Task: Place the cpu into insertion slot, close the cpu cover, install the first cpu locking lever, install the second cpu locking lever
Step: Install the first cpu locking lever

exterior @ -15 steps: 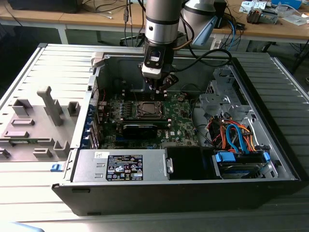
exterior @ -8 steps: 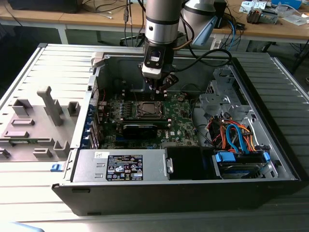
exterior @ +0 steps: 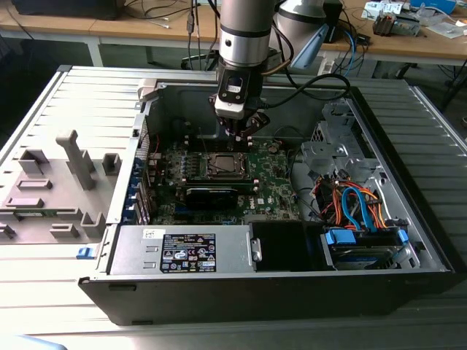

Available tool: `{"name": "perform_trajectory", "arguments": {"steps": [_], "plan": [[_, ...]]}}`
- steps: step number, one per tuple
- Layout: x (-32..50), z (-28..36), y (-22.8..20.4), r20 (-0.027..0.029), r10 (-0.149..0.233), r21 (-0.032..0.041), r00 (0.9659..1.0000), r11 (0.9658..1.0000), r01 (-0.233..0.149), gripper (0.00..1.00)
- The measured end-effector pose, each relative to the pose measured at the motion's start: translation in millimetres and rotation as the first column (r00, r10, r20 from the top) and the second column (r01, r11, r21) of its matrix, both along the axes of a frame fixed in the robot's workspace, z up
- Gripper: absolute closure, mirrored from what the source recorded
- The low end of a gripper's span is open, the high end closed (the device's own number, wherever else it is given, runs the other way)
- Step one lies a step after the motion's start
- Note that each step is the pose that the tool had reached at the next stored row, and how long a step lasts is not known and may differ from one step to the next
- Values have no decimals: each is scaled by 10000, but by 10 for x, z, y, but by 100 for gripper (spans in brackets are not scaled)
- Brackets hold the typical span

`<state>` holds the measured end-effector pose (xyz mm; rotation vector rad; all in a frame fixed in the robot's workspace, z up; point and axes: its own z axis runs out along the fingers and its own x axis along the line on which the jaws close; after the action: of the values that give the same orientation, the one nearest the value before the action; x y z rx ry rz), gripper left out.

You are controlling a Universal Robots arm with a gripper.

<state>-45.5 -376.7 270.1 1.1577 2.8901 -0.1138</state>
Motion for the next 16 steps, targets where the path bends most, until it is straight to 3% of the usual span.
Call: {"name": "perform_trajectory", "arguments": {"steps": [16], "plan": [[0, -3, 0, -1, 73, 0, 10000, 10000, -73, 89]]}}
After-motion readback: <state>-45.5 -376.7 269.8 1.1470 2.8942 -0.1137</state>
